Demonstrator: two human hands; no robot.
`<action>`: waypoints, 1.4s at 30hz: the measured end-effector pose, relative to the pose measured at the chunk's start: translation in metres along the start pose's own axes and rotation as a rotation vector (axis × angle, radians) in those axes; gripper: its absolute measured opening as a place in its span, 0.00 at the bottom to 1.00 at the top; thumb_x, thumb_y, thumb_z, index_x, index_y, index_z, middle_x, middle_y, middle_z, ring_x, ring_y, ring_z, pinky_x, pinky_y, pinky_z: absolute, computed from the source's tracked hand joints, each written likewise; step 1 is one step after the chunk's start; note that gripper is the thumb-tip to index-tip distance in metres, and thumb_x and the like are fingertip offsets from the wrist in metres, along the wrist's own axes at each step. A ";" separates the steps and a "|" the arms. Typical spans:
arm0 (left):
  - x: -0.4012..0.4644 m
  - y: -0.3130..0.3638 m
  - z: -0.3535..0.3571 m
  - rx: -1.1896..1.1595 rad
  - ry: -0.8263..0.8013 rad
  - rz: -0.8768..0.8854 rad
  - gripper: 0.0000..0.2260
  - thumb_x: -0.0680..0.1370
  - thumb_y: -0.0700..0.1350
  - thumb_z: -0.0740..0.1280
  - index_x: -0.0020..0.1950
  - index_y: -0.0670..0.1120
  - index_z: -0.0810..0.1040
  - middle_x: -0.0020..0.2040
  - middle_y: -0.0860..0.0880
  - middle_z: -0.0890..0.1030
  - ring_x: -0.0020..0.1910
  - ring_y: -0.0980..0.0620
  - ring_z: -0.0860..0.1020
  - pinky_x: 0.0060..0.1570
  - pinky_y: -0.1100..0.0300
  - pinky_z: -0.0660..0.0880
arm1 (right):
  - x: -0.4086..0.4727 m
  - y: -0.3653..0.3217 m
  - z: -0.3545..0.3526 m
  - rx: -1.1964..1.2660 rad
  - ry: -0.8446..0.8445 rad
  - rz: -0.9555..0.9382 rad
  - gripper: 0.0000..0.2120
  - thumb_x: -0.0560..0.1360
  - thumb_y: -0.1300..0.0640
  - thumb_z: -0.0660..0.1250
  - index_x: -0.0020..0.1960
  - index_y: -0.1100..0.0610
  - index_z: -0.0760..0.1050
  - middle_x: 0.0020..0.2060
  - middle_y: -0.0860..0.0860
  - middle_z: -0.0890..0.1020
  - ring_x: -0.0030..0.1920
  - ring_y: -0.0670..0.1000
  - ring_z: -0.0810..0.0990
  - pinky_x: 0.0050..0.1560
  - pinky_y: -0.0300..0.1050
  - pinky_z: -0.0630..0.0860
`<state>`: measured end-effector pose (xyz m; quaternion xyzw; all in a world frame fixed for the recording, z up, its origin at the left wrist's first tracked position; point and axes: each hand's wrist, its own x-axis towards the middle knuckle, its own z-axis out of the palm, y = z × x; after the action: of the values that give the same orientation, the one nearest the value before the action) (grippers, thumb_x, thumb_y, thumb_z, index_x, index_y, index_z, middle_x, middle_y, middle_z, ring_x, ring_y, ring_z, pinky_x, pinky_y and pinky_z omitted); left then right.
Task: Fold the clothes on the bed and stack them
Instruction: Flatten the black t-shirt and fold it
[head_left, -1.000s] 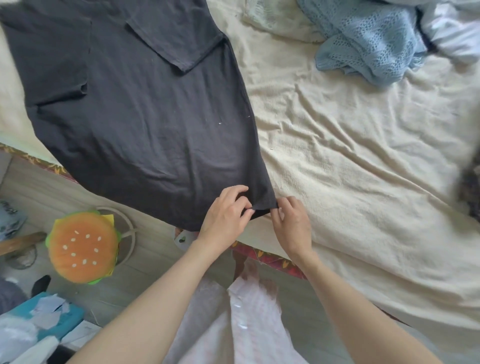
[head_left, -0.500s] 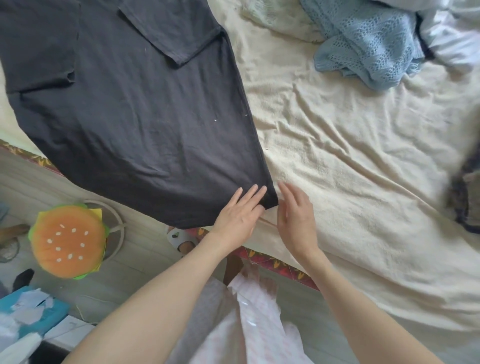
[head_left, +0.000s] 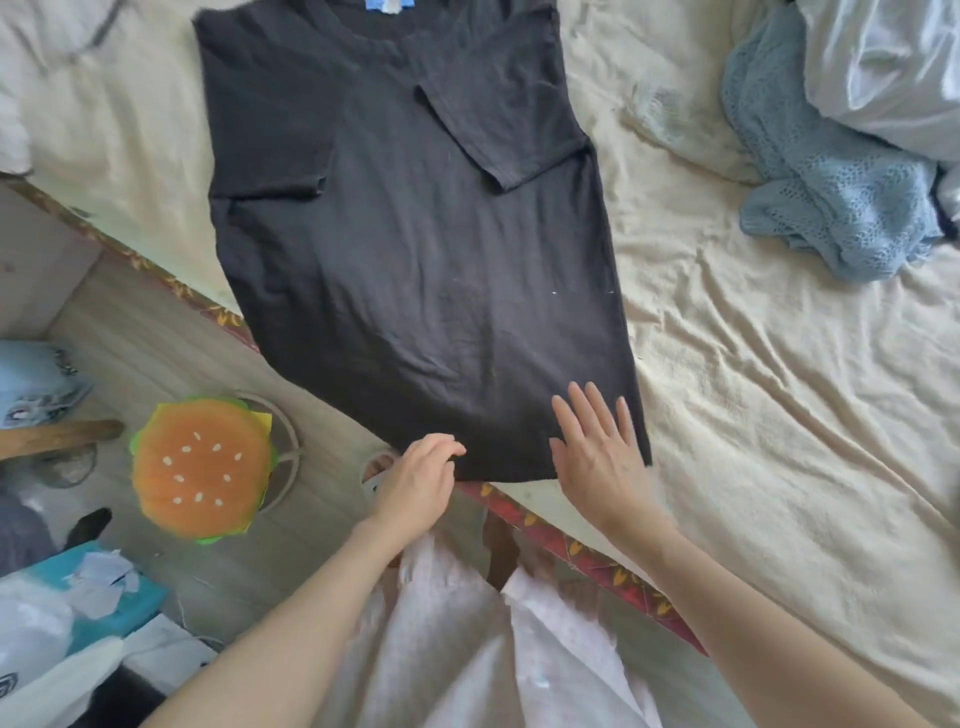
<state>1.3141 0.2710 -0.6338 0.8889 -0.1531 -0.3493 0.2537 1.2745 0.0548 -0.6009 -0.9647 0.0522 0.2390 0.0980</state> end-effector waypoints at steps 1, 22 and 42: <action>0.002 -0.013 -0.017 -0.065 0.063 -0.057 0.13 0.81 0.39 0.57 0.64 0.42 0.75 0.66 0.46 0.73 0.67 0.50 0.70 0.67 0.60 0.64 | 0.012 -0.017 -0.002 -0.004 -0.003 -0.039 0.23 0.81 0.53 0.55 0.75 0.58 0.60 0.75 0.56 0.61 0.76 0.56 0.53 0.75 0.56 0.45; 0.079 -0.204 -0.144 -0.818 0.206 -0.508 0.13 0.78 0.56 0.63 0.58 0.49 0.75 0.53 0.56 0.79 0.53 0.57 0.76 0.47 0.72 0.71 | 0.108 -0.182 0.030 -0.002 -0.035 0.068 0.28 0.80 0.56 0.57 0.77 0.55 0.53 0.77 0.54 0.52 0.77 0.56 0.50 0.73 0.56 0.55; -0.055 -0.210 -0.059 -0.830 0.198 -0.672 0.05 0.78 0.39 0.65 0.48 0.49 0.74 0.50 0.47 0.81 0.51 0.48 0.79 0.55 0.51 0.75 | 0.055 -0.128 0.045 -0.156 -0.177 0.015 0.28 0.80 0.55 0.56 0.78 0.53 0.51 0.78 0.53 0.45 0.77 0.53 0.44 0.74 0.55 0.52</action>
<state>1.3361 0.4893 -0.6838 0.7427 0.3149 -0.3570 0.4710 1.3217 0.1859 -0.6446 -0.9441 0.0318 0.3271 0.0249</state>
